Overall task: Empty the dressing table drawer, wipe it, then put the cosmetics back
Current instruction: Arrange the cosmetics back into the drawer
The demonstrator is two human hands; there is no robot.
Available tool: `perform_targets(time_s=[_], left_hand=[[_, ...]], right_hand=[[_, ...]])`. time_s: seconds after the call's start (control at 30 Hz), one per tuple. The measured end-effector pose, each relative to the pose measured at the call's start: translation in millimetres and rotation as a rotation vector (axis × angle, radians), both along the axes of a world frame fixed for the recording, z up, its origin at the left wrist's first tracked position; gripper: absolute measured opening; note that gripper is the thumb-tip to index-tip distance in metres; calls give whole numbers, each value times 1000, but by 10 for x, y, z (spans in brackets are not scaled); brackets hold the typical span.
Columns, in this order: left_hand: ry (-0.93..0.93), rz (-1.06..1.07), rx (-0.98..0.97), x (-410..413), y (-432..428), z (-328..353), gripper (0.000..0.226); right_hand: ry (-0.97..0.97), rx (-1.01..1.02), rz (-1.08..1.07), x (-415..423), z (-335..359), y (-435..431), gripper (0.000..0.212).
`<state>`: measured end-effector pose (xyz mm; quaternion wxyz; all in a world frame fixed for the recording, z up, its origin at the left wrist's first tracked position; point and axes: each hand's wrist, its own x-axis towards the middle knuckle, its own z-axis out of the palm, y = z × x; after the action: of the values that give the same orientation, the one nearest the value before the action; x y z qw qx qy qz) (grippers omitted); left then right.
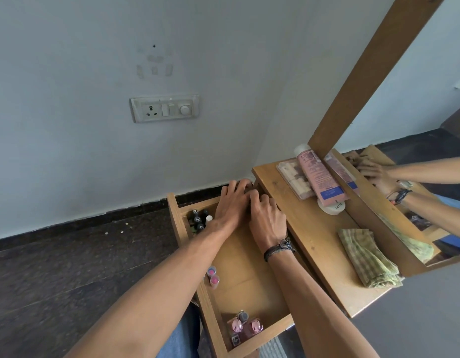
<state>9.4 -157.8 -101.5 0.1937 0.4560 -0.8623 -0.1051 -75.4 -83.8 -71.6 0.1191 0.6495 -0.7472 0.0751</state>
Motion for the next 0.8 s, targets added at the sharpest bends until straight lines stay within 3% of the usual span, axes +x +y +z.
perform_targets(time_s=[0.17,0.3,0.43,0.53,0.67,0.8], left_hand=[[35,-61,38,39,-32,-31,30],[134,-66,162,65,-98,-20,52],[420,12,380,88,-181,80,53],[558,119,384,121,-183,137,46],[567,197,323,149,-151,171,37],[468,145,316,152,-146,152,32]], right_hand=[[17,-6,12,-28,-97,0,27],[12,-51,-12,-25,-157,125,21],[106,-116,-19,46,-205,395,10],[123,-88,27,164,-265,595,8],[-14,26,26,261,-391,662,6],[-189,147,-44,253,-414,563,5]])
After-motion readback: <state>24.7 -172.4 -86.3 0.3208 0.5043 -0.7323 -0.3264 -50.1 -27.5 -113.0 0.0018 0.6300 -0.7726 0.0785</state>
